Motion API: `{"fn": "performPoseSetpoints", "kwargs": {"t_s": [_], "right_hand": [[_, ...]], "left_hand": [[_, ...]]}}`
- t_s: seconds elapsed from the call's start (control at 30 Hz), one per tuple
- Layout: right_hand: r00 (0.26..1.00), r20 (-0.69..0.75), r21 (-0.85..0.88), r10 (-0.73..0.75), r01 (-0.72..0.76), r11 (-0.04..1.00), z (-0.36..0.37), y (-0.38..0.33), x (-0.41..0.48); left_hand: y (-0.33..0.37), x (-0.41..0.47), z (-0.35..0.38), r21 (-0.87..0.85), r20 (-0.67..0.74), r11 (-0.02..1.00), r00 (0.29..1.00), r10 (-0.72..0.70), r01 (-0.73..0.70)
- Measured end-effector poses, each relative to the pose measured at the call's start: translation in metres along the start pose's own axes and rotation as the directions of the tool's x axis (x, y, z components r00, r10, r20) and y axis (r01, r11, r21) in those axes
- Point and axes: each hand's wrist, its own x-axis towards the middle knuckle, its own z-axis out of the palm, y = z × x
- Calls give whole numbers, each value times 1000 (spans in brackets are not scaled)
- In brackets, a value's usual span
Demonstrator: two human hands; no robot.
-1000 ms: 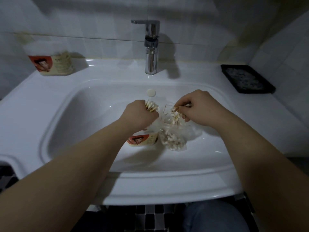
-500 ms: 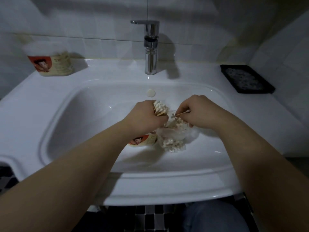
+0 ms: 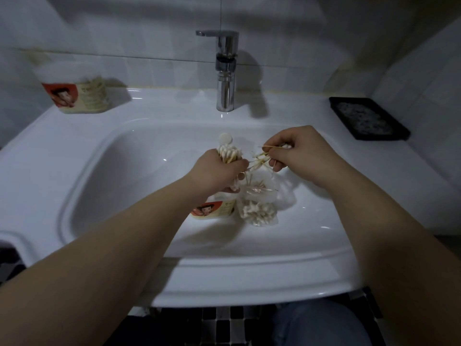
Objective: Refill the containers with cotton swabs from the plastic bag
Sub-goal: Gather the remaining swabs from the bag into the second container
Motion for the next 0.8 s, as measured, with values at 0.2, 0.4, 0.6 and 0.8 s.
{"fn": "performPoseSetpoints", "kwargs": {"t_s": [0.2,0.4,0.6,0.8], "right_hand": [[998,67,-19,-18,20,1000,6,-4,-5],[991,128,-28,-34,38,999,8,-8,-9],[994,103,-23,-33,35,999,8,-6,-6],[994,91,50,-64,60,997,10,-4,-4]], "left_hand": [[0,0,3,-241,65,966,995,-77,90],[-4,4,-2,-312,91,940,990,-112,135],[-2,2,-1,-236,165,969,986,-27,66],[-4,1,3,-34,77,997,994,73,-71]]}}
